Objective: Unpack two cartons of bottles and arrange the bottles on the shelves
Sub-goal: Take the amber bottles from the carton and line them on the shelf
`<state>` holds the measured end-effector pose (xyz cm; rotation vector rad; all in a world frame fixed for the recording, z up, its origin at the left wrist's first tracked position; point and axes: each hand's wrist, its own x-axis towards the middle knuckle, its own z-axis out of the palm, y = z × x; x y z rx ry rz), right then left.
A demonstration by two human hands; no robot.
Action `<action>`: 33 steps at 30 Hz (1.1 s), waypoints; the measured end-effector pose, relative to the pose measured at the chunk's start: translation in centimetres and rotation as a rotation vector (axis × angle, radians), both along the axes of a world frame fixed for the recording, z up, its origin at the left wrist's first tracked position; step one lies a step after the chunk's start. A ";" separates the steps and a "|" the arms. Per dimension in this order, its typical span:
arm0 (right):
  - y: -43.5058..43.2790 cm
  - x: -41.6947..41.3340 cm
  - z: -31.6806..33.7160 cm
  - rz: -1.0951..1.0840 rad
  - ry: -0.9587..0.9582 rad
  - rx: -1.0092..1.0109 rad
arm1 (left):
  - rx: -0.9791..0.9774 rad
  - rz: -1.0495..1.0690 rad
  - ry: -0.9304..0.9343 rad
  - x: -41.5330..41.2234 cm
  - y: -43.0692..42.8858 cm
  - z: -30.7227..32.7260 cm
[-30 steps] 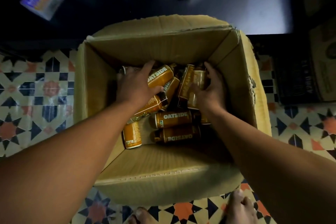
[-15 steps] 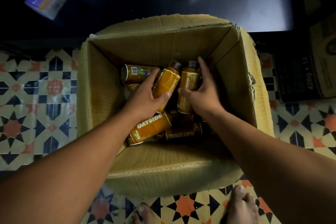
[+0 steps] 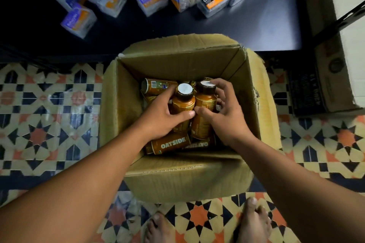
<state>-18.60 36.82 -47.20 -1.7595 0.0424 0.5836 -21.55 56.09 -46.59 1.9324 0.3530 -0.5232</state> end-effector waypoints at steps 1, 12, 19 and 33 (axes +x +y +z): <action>-0.1 0.0 1.6 0.008 -0.012 0.002 | 0.015 0.012 -0.022 0.0 0.0 1.6; -0.4 3.2 32.2 0.151 -0.382 0.016 | 0.159 -0.039 -0.350 1.9 2.0 33.8; -0.6 4.8 55.9 0.136 -0.628 0.010 | 0.236 -0.055 -0.543 2.2 2.7 57.7; -1.1 2.7 83.7 0.047 -0.898 0.035 | 0.183 -0.076 -0.781 0.1 1.2 86.3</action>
